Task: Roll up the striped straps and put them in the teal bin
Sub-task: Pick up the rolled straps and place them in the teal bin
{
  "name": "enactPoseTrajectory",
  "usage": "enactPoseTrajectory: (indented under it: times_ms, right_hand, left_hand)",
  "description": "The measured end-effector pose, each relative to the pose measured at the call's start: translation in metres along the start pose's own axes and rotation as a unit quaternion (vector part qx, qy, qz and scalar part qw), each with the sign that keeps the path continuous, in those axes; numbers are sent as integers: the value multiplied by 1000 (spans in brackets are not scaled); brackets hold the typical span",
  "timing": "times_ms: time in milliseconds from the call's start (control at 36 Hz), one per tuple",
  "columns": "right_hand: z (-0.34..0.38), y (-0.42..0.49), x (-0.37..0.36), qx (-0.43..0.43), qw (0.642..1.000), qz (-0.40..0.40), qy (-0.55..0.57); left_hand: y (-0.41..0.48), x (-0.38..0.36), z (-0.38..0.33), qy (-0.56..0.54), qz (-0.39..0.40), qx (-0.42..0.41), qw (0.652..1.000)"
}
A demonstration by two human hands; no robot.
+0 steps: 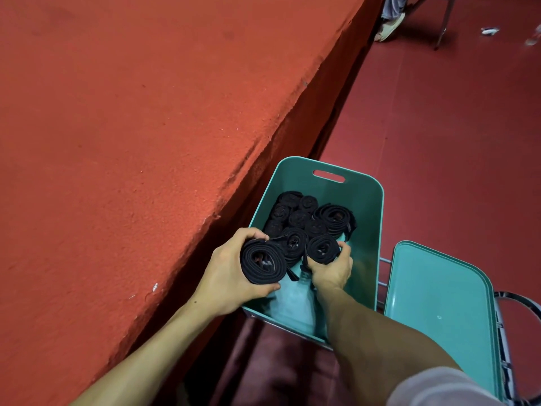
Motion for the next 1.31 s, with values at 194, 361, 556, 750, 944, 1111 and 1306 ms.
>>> enactPoseTrajectory:
  times_ms: [194, 361, 556, 750, 944, 1111, 1306]
  right_hand:
    - [4, -4, 0, 6, 999, -4, -53]
    - [-2, -4, 6, -24, 997, 28, -64]
    - [24, -15, 15, -25, 990, 60, -122]
    - [89, -49, 19, 145, 981, 117, -55]
    - [112, -106, -2, 202, 873, 441, 46]
    - [120, -136, -12, 294, 807, 509, -58]
    - [123, -136, -20, 317, 786, 520, -105]
  left_hand:
    - [-1, 0, 2, 6, -4, 3, 1000]
    - [-1, -1, 3, 8, -6, 3, 1000]
    - [3, -1, 4, 24, -5, 11, 1000]
    - [4, 1, -2, 34, -17, 18, 999]
    - [-3, 3, -8, -5, -32, 28, 999]
    - [-10, 5, -16, -32, -29, 22, 999]
    - [-12, 8, -19, 4, -20, -5, 1000]
Point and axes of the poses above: each hand's wrist, its own y-axis towards the middle knuckle, its own x-axis out of the back of the hand, z = x × y, the point moved 8 cm from there along y, towards the middle knuckle, and after that the axes turned 1 degree about -y, right-handed, at the moved point
